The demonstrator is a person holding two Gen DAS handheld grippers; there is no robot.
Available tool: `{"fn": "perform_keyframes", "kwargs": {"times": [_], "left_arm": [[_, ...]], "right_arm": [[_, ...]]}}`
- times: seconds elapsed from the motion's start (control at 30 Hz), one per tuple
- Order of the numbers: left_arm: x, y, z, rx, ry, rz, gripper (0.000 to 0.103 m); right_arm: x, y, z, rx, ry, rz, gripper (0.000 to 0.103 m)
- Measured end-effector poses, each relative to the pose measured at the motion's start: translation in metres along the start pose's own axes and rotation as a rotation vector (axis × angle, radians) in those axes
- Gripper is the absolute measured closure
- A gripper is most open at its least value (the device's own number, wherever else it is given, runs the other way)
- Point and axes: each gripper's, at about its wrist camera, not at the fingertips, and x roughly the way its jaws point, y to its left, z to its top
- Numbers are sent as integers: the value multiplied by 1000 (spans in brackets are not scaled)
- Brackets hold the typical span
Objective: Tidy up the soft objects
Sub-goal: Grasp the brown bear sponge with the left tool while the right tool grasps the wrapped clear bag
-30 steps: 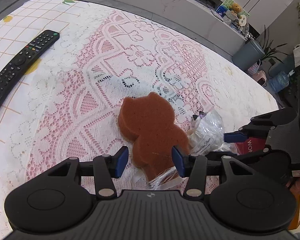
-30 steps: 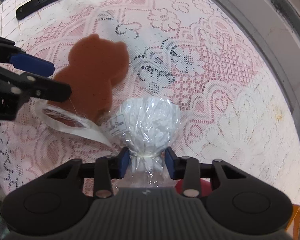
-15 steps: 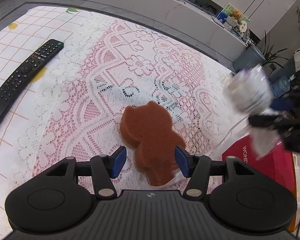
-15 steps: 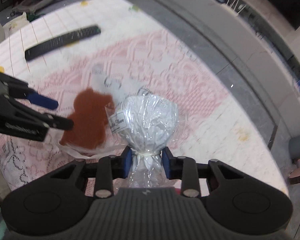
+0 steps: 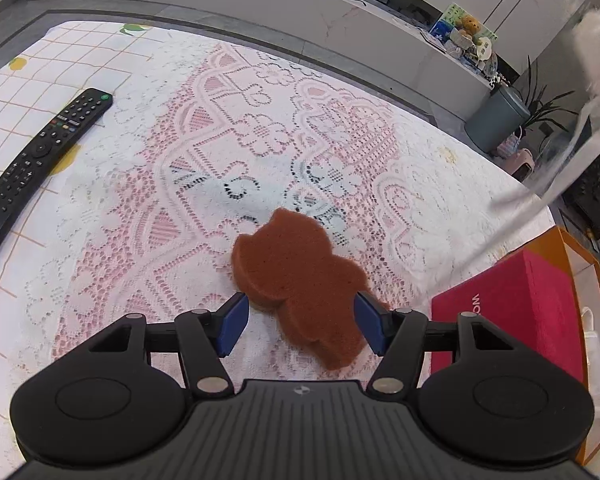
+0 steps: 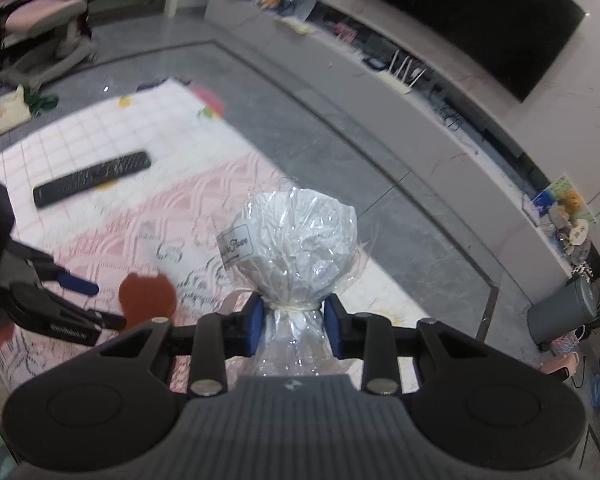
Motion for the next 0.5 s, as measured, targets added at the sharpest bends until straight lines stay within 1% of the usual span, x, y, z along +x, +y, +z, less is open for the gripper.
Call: {"fn": "perform_keyframes", "kwargs": {"times": [0.1, 0.17, 0.2, 0.23, 0.27, 0.4, 0.5], "left_arm": [[3, -6, 0, -3, 11, 4, 32], [7, -7, 0, -38, 15, 12, 31], [9, -8, -1, -63, 14, 18, 27], [11, -10, -2, -92, 8, 29, 21], [13, -11, -3, -124, -2, 45, 20], [25, -21, -2, -169, -2, 95, 17], [31, -25, -4, -234, -13, 131, 15]], "right_arm": [[-14, -11, 6, 13, -40, -49, 71], [-16, -23, 8, 49, -41, -49, 71], [-13, -24, 7, 58, -34, -47, 71], [-8, -25, 5, 63, -23, -45, 71], [-2, -24, 2, 66, -9, -42, 71], [33, -11, -16, 78, 51, 1, 71], [57, 1, -32, 90, 88, 44, 71]]}}
